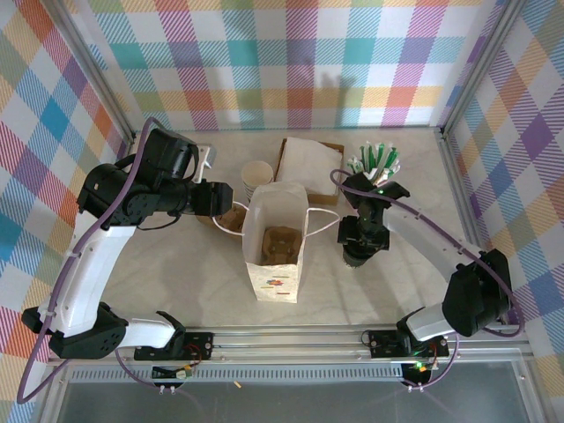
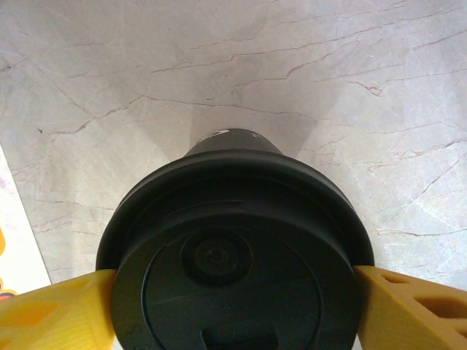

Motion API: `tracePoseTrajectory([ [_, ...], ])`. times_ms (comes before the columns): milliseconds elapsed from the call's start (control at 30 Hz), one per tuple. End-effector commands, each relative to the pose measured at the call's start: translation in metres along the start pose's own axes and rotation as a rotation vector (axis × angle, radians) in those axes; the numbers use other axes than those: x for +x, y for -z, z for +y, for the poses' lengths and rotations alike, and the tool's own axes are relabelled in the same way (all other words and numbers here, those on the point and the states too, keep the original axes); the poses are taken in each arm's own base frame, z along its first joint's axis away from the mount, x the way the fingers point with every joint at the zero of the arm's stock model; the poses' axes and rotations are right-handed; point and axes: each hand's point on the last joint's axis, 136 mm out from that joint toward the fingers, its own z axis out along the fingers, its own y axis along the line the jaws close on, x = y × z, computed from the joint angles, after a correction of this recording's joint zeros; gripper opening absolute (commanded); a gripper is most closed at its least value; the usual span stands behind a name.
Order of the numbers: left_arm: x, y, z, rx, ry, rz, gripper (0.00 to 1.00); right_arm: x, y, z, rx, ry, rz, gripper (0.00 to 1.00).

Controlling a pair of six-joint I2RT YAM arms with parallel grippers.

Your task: Pack the takeout coffee

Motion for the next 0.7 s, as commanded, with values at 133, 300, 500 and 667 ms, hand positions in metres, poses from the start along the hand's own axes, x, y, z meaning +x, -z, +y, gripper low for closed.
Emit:
tracePoseTrajectory([
  [133, -0.0028, 0.0023, 0.004, -0.01, 0.02, -0.019, 0.58, 0.0384, -0.0183, -0.0153, 0.027, 0.05, 0.18, 0.84],
  [300, -0.003, 0.0015, 0.0033, -0.007, 0.021, -0.018, 0.58, 0.0382, -0.0175, -0.0131, 0.004, 0.091, 0.193, 0.84],
  [500, -0.003, 0.0011, 0.0031, -0.006, 0.024, -0.019, 0.58, 0.0375, -0.0196, -0.0137, 0.004, 0.125, 0.213, 0.81],
  [667, -0.0034, 0.002, 0.0049, -0.014, 0.024, -0.025, 0.58, 0.034, -0.0192, -0.0147, 0.004, 0.12, 0.218, 0.74],
])
